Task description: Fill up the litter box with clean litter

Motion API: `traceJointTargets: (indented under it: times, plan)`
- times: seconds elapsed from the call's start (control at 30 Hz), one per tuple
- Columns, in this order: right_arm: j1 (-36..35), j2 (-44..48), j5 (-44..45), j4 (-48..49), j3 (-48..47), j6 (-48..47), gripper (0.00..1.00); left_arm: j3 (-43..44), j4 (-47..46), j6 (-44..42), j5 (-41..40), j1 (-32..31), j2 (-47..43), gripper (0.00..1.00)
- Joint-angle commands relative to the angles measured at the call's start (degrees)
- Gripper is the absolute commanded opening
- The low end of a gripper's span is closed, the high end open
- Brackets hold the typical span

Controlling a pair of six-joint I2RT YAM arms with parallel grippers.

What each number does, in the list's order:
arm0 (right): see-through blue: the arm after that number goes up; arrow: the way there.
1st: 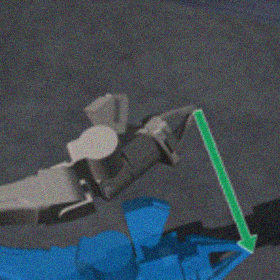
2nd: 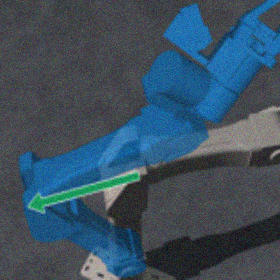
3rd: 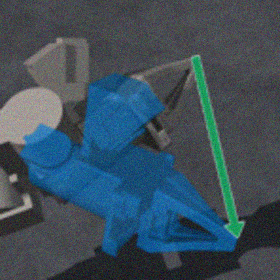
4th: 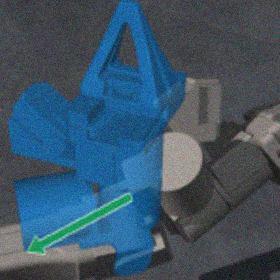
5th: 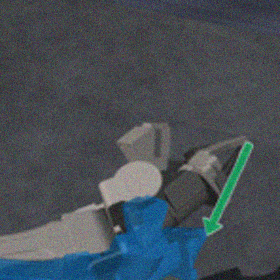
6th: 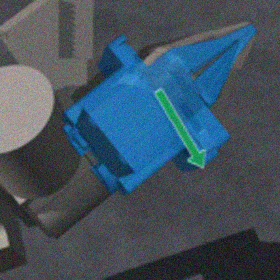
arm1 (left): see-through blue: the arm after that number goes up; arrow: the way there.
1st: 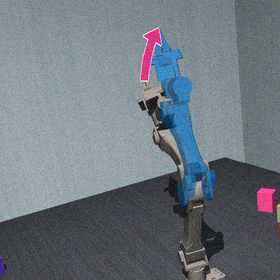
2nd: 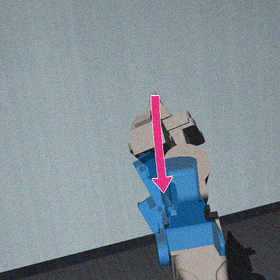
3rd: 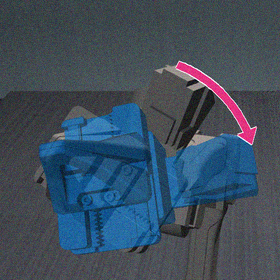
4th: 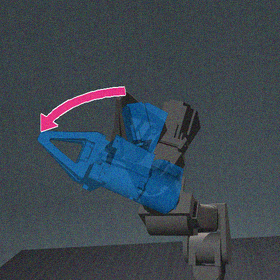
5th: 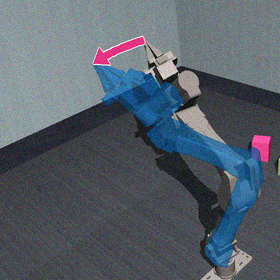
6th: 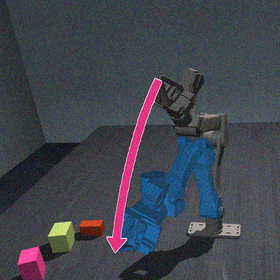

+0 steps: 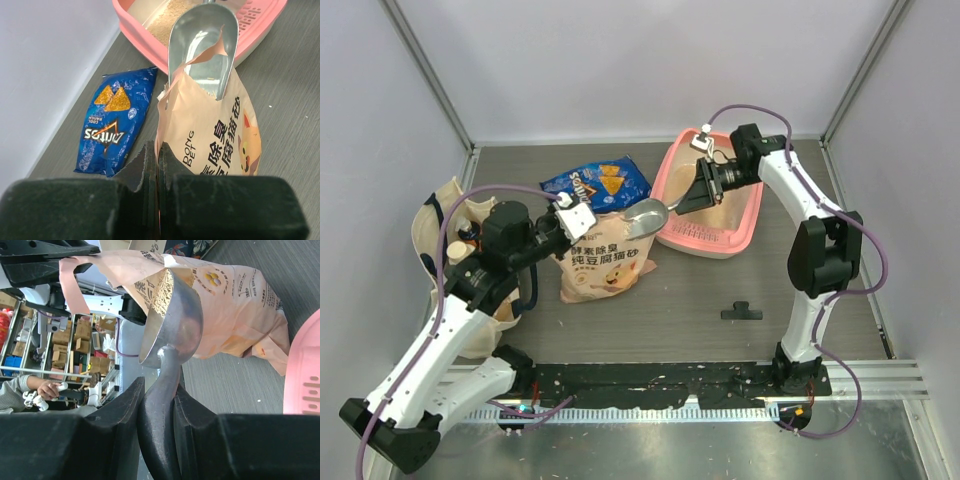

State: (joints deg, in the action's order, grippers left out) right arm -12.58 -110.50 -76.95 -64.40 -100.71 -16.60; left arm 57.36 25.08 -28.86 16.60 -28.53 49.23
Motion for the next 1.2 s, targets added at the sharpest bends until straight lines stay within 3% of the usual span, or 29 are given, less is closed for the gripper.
traceJointTargets:
  times: [0.0, 0.3, 0.43, 0.9, 1.17]
  plan:
    - [1.2, 2.4, -5.4, -3.9, 0.2, -4.4, 0.01, 6.3, -9.3, -0.7, -4.0, 0.3, -0.8, 0.0]
    - [3.5, 3.1, -9.9, -3.1, 4.5, -3.9, 0.01, 7.3, -9.6, 0.2, -5.7, 0.2, 0.3, 0.0]
    - [4.6, 3.3, -11.0, -1.4, 6.9, -3.0, 0.01, 7.9, -11.5, 4.4, -10.9, 0.3, 1.2, 0.0]
    - [14.9, 3.9, -10.9, -3.2, 4.4, -5.3, 0.01, 8.1, -11.0, 2.6, -6.6, 0.3, 2.2, 0.0]
    - [22.6, 5.1, -3.4, -5.2, 1.4, -8.8, 0.01, 7.2, -12.5, 1.4, -4.5, 0.3, 2.4, 0.0]
